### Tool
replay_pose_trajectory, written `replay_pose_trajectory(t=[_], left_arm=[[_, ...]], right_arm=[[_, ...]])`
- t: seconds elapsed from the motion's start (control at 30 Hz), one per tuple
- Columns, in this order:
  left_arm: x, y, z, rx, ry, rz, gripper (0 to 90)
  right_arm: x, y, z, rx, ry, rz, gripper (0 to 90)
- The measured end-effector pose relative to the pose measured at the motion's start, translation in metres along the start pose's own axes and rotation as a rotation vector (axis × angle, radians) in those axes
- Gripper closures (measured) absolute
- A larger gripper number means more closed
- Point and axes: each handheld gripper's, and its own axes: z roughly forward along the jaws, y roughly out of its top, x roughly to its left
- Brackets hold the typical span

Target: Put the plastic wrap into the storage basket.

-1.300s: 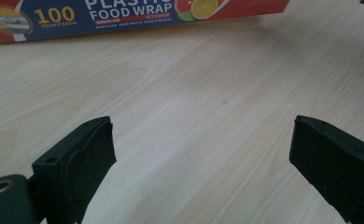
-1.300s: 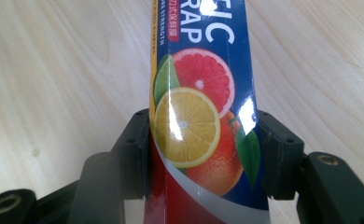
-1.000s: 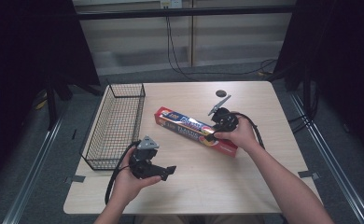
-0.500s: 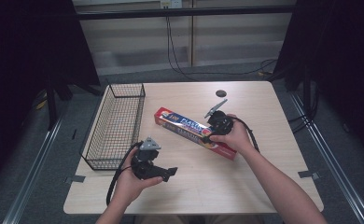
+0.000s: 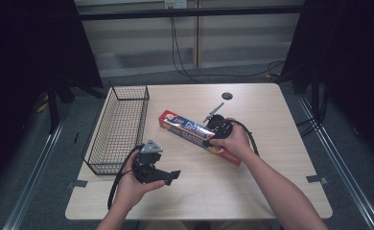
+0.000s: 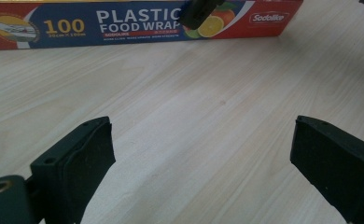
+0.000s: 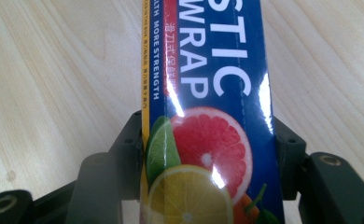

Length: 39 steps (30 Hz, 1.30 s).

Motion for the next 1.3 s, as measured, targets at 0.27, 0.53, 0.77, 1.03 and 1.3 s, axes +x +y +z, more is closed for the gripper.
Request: replay_pose_trajectory(t=[0.27, 0.53, 0.77, 1.03, 1.3], left_arm=[[0.006, 0.007, -0.004, -0.013, 0.008, -0.008, 6.2], [0.006, 0.030, -0.006, 0.011, 0.005, 0.043, 6.0], [0.010, 0.054, -0.009, 0.021, -0.049, 0.067, 4.9], [0.012, 0.077, -0.011, 0.008, -0.109, 0.108, 0.9], [0.011, 0.102, -0.009, 0.088, -0.106, 0.238, 4.2]], right_arm=[[0.001, -0.003, -0.027, -0.046, 0.035, -0.004, 44.3], [0.005, -0.008, -0.047, -0.063, 0.048, -0.057, 44.2], [0.012, -0.013, -0.057, -0.051, 0.064, -0.083, 44.2], [0.020, -0.016, -0.068, -0.053, 0.085, -0.143, 44.2], [0.027, -0.017, -0.074, -0.051, 0.107, -0.178, 44.1]])
